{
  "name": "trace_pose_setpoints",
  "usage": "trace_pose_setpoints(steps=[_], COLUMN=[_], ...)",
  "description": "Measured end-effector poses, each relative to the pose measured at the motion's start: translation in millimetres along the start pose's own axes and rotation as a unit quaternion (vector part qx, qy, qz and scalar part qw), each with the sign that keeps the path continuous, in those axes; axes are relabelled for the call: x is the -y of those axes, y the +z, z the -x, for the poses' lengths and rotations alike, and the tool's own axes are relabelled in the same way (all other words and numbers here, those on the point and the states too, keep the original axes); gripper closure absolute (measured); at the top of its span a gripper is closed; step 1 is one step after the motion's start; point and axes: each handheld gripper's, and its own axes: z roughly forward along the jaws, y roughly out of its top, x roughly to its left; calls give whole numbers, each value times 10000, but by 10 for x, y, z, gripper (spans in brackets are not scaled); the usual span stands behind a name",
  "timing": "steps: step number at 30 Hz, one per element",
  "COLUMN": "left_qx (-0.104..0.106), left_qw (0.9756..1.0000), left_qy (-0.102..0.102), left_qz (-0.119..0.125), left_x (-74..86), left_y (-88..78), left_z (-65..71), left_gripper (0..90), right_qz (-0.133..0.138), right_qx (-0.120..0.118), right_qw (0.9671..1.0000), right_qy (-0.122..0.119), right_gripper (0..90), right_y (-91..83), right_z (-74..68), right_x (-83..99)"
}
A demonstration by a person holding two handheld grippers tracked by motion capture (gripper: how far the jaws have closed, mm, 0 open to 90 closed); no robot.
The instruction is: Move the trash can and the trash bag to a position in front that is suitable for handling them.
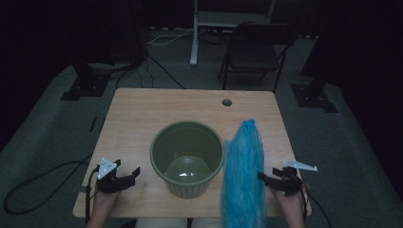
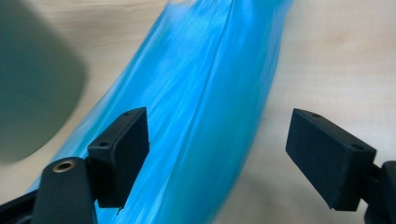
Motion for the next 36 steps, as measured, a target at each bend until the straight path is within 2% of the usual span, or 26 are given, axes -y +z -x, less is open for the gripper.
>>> trace_pose_setpoints(steps=[2, 6, 10, 12, 15, 18, 22, 24, 25, 30, 33, 35, 36], left_qx=[-5, 9, 50, 49, 48, 49, 41, 37, 39, 43, 43, 50, 50], left_qw=[10000, 10000, 10000, 10000, 10000, 10000, 10000, 10000, 10000, 10000, 10000, 10000, 10000], left_qy=[-2, -1, 2, 15, 4, 7, 32, 37, 34, 28, 29, 13, 13], left_qz=[1, -15, -33, -33, -11, -18, -15, -30, -36, -12, -23, -36, -36], left_x=[3, 4, 13, 11, 7, 8, 7, 9, 11, 9, 14, 20, 20], left_y=[6, 15, 27, 23, 21, 23, 22, 26, 28, 19, 21, 30, 30], left_z=[-6, -10, -4, -2, -2, -2, 7, 5, 4, 11, 3, 0, 0], left_gripper=[110, 110, 110, 110, 109, 109, 109, 109, 109, 109, 109, 110, 109], right_qz=[-61, -200, -340, -321, -369, -517, -484, -478, -510, -426, -375, -346, -346], right_qx=[69, 272, 350, 300, 347, 569, 877, 1056, 1183, 1078, 1026, 987, 987], right_qw=[10000, 9994, 9987, 9988, 9987, 9967, 9932, 9897, 9868, 9873, 9873, 9873, 9873], right_qy=[-8, 38, 160, 214, 68, -270, -594, -840, -985, -1088, -1152, -1193, -1193], right_gripper=[202, 202, 204, 205, 204, 204, 207, 207, 225, 316, 412, 507, 507], right_y=[195, 528, 761, 822, 908, 1006, 1025, 1042, 1054, 1059, 1048, 1046, 1046], right_z=[53, 150, 198, 180, 82, -22, -118, -182, -224, -287, -307, -334, -334], right_x=[-193, -450, -546, -554, -545, -514, -457, -415, -395, -377, -361, -350, -350])
